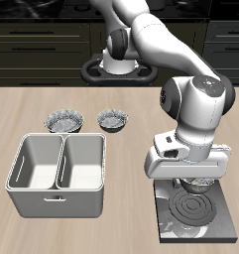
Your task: Place the smallest bowl on the flat stove
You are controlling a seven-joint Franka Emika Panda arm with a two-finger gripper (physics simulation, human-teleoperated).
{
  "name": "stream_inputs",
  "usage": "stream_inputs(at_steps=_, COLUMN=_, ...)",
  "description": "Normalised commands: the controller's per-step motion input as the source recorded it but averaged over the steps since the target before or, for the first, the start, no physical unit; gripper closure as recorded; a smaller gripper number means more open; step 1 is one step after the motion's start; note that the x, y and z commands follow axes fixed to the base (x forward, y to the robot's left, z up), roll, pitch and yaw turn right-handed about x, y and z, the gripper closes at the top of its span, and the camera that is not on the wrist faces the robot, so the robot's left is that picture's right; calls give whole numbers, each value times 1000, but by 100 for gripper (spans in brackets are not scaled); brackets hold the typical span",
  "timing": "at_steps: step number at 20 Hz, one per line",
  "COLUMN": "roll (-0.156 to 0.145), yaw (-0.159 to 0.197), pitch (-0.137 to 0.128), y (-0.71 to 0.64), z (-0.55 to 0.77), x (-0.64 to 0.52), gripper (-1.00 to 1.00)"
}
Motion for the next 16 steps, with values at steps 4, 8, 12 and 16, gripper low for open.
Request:
stream_inputs(at_steps=4, roll=-9, yaw=-25, pitch=35, y=-107, z=-172, x=98, gripper=-100)
stream_inputs(at_steps=8, roll=57, yaw=-1, pitch=7, y=70, z=-140, x=-63, gripper=-100)
stream_inputs(at_steps=12, roll=20, yaw=10, pitch=6, y=3, z=-108, x=-48, gripper=-100)
stream_inputs(at_steps=16, roll=8, yaw=-10, pitch=-22, y=-27, z=62, x=-157, gripper=-100)
